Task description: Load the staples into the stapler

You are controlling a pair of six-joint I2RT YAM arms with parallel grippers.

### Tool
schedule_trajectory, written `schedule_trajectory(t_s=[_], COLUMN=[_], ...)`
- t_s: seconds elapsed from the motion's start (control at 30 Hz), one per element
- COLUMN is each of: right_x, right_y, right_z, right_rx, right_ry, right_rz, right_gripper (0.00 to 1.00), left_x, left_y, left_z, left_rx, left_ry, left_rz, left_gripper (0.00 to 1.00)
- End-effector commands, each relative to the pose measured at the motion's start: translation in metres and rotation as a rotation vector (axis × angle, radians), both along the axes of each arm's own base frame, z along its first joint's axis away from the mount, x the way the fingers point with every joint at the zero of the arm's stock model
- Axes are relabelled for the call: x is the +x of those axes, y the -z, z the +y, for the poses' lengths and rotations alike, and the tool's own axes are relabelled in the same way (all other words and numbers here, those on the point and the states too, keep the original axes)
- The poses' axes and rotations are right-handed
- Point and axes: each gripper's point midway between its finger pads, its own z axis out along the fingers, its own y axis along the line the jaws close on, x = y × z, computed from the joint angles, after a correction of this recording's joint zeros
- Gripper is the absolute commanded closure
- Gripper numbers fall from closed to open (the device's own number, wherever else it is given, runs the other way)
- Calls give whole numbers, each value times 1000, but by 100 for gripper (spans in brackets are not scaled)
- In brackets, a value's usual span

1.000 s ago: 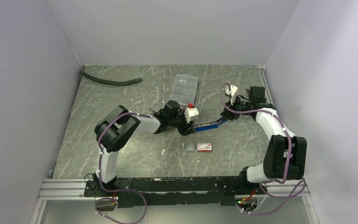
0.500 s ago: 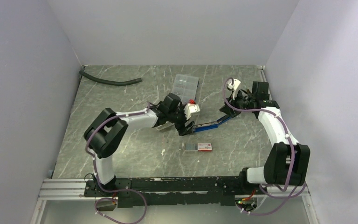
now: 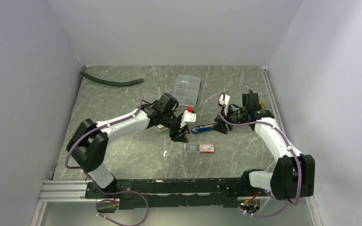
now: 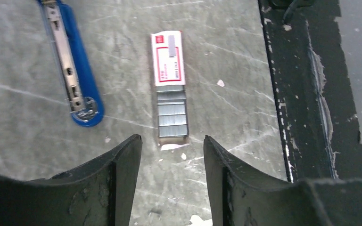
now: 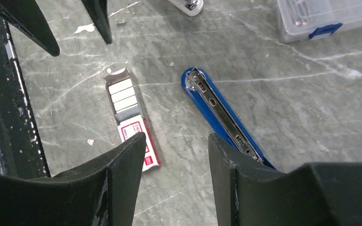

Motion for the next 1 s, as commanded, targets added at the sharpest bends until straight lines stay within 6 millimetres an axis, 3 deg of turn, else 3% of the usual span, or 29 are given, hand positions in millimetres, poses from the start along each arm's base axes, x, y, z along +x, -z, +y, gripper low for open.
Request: schedule_trajectory(t_s=[0.0,0.17,0.3,0.67,0.97], right_x=[-5,-15,-16,-17,-28], right_y=[1,14,19,31,41], right_z=[7,13,16,18,23], right_rx=[24,29,41,11,-11], right_ry=[-30,-49,-53,-52,-103], right_rz=[33,109,142,180,199], right_gripper=[45,45,45,47,46], left_x=[-24,-32,-27,-16,-1], left_y=[5,27,47,66,62], left_z=[-12,-20,-18,-25,-37], left_rx=[-33,1,68,136,75], left_ry=[141,207,223,177,-39], left_rz=[74,58,12,-26,26], left_gripper=[48,66,68,76,66])
